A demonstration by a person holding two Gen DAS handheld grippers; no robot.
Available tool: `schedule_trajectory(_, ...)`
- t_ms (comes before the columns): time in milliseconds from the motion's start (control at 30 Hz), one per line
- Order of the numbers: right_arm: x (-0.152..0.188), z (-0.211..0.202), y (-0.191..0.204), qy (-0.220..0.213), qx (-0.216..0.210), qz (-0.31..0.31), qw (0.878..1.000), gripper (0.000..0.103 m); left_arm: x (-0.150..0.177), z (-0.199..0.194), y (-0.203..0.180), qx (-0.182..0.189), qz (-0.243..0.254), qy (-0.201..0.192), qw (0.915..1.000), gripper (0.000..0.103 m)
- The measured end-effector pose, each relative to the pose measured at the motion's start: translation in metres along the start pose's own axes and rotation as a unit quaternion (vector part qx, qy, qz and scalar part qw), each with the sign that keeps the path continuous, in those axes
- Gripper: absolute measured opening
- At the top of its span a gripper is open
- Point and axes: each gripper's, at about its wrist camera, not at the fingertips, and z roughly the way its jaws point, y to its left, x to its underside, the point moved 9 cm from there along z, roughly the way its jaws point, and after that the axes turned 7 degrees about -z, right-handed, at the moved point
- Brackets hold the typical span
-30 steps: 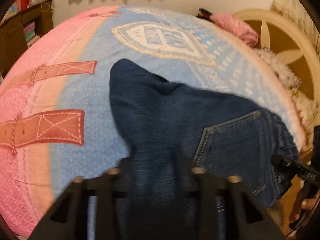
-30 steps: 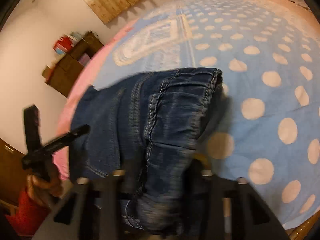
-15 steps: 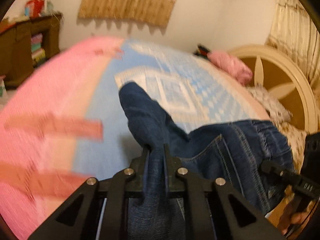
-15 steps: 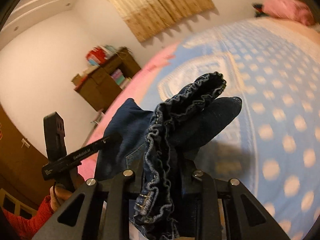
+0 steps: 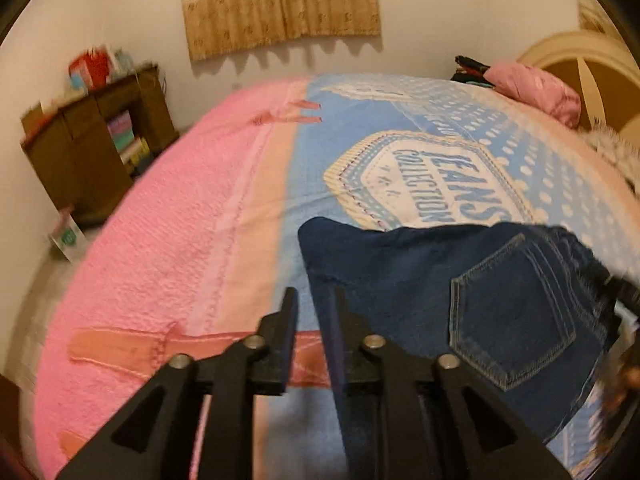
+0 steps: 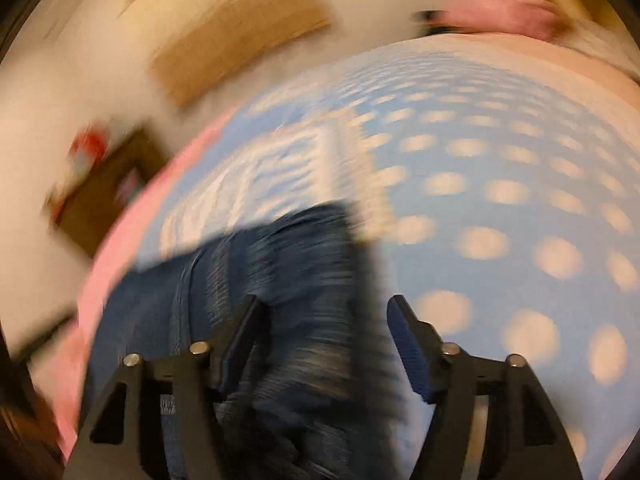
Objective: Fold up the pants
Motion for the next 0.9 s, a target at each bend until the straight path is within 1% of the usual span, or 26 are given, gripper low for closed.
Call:
schedule_trajectory(33, -0.002, -0.015, -0.013, -0.017, 0.017, 0.037, 0.999, 0.067, 0.001, -0.006, -0.003, -0.002, 0.004, -0.002, 1.0000, 0.031)
schedule_trajectory(100, -0.002, -0.045, -0.022, -0.041, 0.034, 0.072, 0.996, 0.067, 0.003, -0.029, -0.010, 0.003, 0.011, -0.015, 0.9998, 0.040)
schedule_trajectory(133, -0.001, -0.066, -0.017, -0.058, 0.034, 0.074, 0.995, 0.067, 0.003, -0.039, -0.012, 0.003, 0.013, -0.021, 0.9997, 0.051)
schedule_trajectory(167, 0.001, -0.083, -0.008, -0.068, 0.031, 0.066, 0.995, 0.067, 0.005, -0.054, -0.015, -0.002, 0.014, -0.031, 0.9994, 0.069)
schedule_trajectory(200, 0.001, -0.098, 0.004, -0.075, 0.030, 0.052, 0.995, 0.067, 0.006, -0.069, -0.018, -0.006, 0.015, -0.040, 0.9991, 0.078)
schedule_trajectory(233, 0.003, -0.118, 0.021, -0.080, 0.030, 0.030, 0.996, 0.070, 0.007, -0.078, -0.021, -0.007, 0.015, -0.046, 0.9988, 0.092)
schedule_trajectory(267, 0.005, -0.131, 0.034, -0.084, 0.029, 0.015, 0.996, 0.074, 0.008, -0.091, -0.025, -0.005, 0.014, -0.053, 0.9985, 0.101)
schedule_trajectory(300, 0.008, -0.144, 0.046, -0.087, 0.031, 0.001, 0.996, 0.082, 0.009, -0.103, -0.028, -0.002, 0.013, -0.058, 0.9982, 0.103)
schedule_trajectory(333, 0.014, -0.160, 0.062, -0.090, 0.036, -0.016, 0.995, 0.086, 0.012, -0.115, -0.030, 0.000, 0.011, -0.060, 0.9981, 0.103)
schedule_trajectory(400, 0.026, -0.185, 0.086, -0.095, 0.030, -0.046, 0.994, 0.086, 0.020, -0.140, -0.036, 0.009, 0.011, -0.063, 0.9979, 0.103)
schedule_trajectory(467, 0.036, -0.201, 0.104, -0.093, 0.024, -0.060, 0.994, 0.086, 0.028, -0.155, -0.040, 0.012, 0.015, -0.059, 0.9981, 0.103)
schedule_trajectory(533, 0.049, -0.216, 0.115, -0.082, 0.024, -0.063, 0.994, 0.087, 0.035, -0.169, -0.041, 0.009, 0.012, -0.058, 0.9982, 0.103)
schedule_trajectory(600, 0.056, -0.224, 0.122, -0.077, 0.011, -0.062, 0.995, 0.087, 0.041, -0.183, -0.040, 0.015, 0.000, -0.058, 0.9982, 0.103)
schedule_trajectory(667, 0.065, -0.239, 0.127, -0.077, 0.009, -0.061, 0.995, 0.087, 0.047, -0.193, -0.039, 0.022, -0.017, -0.048, 0.9984, 0.103)
schedule_trajectory(767, 0.068, -0.251, 0.132, -0.078, 0.005, -0.067, 0.995, 0.087, 0.052, -0.202, -0.036, 0.026, -0.033, -0.038, 0.9984, 0.103)
schedule_trajectory(900, 0.067, -0.270, 0.135, -0.094, 0.009, -0.066, 0.993, 0.087, 0.054, -0.216, -0.032, 0.022, -0.042, -0.045, 0.9978, 0.103)
